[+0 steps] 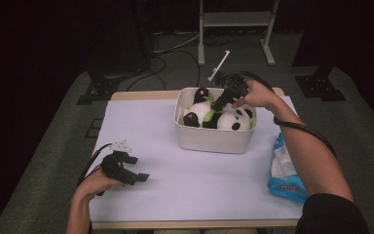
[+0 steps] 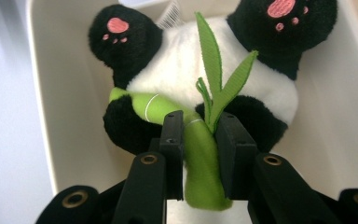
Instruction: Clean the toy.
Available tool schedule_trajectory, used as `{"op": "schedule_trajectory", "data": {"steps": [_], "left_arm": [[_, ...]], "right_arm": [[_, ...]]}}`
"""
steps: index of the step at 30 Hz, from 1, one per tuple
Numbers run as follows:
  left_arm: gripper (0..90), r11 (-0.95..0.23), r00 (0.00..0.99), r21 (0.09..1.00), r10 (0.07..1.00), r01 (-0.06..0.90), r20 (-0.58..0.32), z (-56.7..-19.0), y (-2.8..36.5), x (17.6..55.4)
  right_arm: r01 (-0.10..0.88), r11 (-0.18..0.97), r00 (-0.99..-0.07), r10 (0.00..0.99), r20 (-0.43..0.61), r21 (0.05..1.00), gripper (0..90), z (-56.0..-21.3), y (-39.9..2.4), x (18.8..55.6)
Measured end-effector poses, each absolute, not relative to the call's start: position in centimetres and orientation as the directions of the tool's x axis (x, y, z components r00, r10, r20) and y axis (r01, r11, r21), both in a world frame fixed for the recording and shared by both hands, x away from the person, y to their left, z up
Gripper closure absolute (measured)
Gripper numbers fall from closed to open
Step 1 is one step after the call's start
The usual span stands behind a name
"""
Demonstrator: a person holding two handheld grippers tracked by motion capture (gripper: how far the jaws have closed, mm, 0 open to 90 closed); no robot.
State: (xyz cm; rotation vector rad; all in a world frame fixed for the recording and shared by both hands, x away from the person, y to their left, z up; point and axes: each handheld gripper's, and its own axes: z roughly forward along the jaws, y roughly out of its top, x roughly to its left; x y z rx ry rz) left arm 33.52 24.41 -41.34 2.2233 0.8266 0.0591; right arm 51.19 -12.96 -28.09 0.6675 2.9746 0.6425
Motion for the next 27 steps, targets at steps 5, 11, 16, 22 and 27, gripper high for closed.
{"op": "schedule_trajectory", "data": {"steps": [5, 11, 16, 22, 27], "left_arm": [[9.4, -0.512, 0.791, 0.664, 0.578, 0.544, -0.201, -41.3, 24.4, 33.5], [9.4, -0.514, 0.791, 0.665, 0.578, 0.542, -0.198, -41.3, 24.4, 33.5], [9.4, -0.519, 0.793, 0.662, 0.577, 0.541, -0.195, -41.3, 24.3, 33.5], [9.4, -0.521, 0.795, 0.665, 0.576, 0.536, -0.189, -41.3, 24.2, 33.6], [9.4, -0.53, 0.796, 0.654, 0.574, 0.54, -0.192, -41.6, 24.1, 33.8]], "right_arm": [[0.406, 0.826, -0.909, 0.41, 0.077, 0.392, 70.6, -29.3, -13.2, 50.9], [0.415, 0.807, -0.903, 0.423, 0.08, 0.419, 65.7, -28.4, -14.4, 50.5], [0.436, 0.782, -0.89, 0.448, 0.084, 0.445, 62.7, -27.3, -16.0, 49.8], [0.455, 0.752, -0.875, 0.477, 0.082, 0.477, 59.5, -26.3, -18.1, 48.8], [0.47, 0.723, -0.864, 0.493, 0.098, 0.507, 57.3, -25.8, -19.7, 47.8]]}}
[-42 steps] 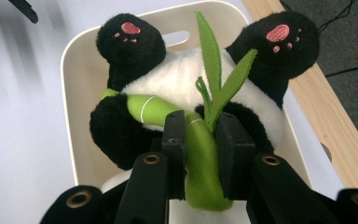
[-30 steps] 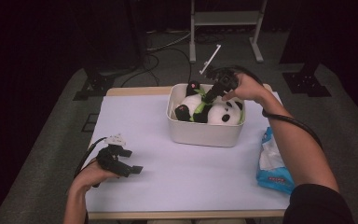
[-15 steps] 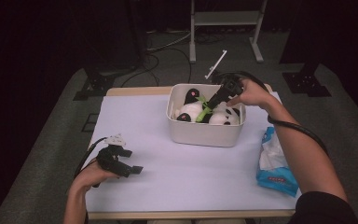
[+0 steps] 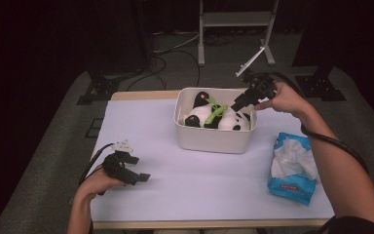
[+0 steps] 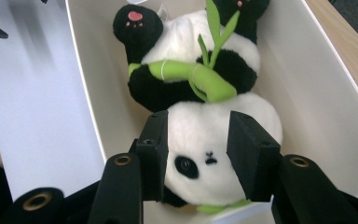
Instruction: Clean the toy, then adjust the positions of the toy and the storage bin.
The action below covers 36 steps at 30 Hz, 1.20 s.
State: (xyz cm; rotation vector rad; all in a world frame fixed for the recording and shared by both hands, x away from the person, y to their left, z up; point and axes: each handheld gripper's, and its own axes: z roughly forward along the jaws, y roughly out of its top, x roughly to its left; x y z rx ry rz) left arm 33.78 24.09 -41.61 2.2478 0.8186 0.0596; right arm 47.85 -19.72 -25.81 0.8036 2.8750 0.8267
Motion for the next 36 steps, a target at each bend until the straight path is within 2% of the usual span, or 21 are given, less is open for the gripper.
{"op": "schedule_trajectory", "data": {"steps": [19, 36], "left_arm": [[9.4, -0.532, 0.799, 0.657, 0.571, 0.534, -0.188, -41.5, 24.1, 33.8], [9.4, -0.545, 0.805, 0.65, 0.564, 0.53, -0.184, -41.6, 23.5, 33.8]], "right_arm": [[0.478, 0.673, -0.851, 0.515, 0.106, 0.564, 52.0, -24.2, -23.1, 45.0], [0.5, 0.652, -0.839, 0.528, 0.133, 0.57, 49.9, -25.6, -24.7, 43.3]]}}
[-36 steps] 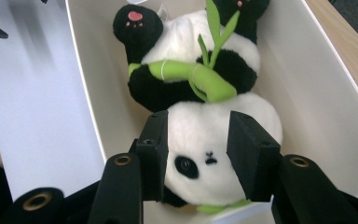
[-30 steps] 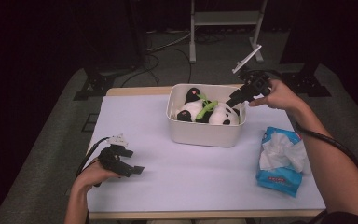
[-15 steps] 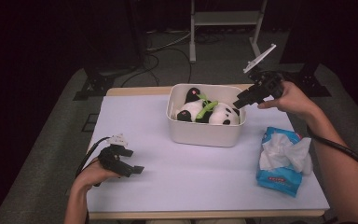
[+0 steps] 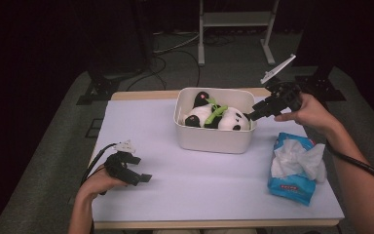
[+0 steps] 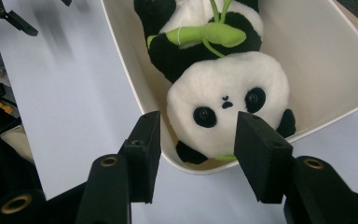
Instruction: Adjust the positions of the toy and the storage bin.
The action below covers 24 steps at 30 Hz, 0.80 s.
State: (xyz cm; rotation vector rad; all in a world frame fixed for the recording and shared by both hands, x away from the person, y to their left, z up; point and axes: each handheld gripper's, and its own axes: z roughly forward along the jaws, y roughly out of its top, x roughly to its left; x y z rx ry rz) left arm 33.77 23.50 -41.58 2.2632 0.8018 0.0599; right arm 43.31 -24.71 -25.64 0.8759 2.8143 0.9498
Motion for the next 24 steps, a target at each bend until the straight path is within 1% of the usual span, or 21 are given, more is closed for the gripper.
{"op": "schedule_trajectory", "data": {"steps": [13, 24], "left_arm": [[9.4, -0.546, 0.807, 0.652, 0.562, 0.526, -0.181, -41.5, 23.4, 33.8], [9.4, -0.554, 0.81, 0.647, 0.558, 0.524, -0.18, -41.6, 23.3, 33.8]], "right_arm": [[0.508, 0.642, -0.834, 0.534, 0.139, 0.574, 49.1, -26.2, -25.3, 42.8], [0.525, 0.619, -0.821, 0.548, 0.157, 0.585, 47.5, -27.3, -26.6, 41.8]]}}
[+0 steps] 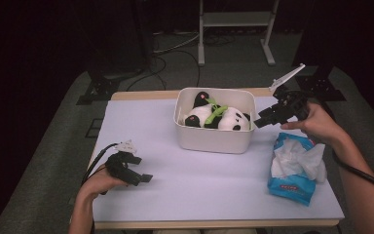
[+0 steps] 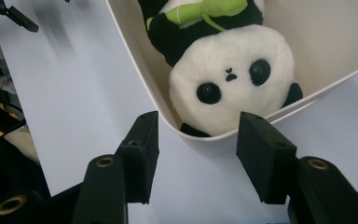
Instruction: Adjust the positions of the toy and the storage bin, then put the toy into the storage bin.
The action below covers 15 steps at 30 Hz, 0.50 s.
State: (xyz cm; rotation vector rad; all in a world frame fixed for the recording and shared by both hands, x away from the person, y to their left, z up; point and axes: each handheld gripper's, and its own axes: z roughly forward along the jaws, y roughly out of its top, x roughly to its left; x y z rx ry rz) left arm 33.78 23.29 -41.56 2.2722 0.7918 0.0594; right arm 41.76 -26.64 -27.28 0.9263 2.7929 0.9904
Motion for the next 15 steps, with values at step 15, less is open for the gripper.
{"op": "schedule_trajectory", "data": {"steps": [15], "left_arm": [[9.4, -0.551, 0.809, 0.651, 0.561, 0.522, -0.173, -41.5, 23.2, 33.5]], "right_arm": [[0.536, 0.609, -0.818, 0.545, 0.182, 0.584, 46.4, -29.0, -27.3, 40.5]]}}
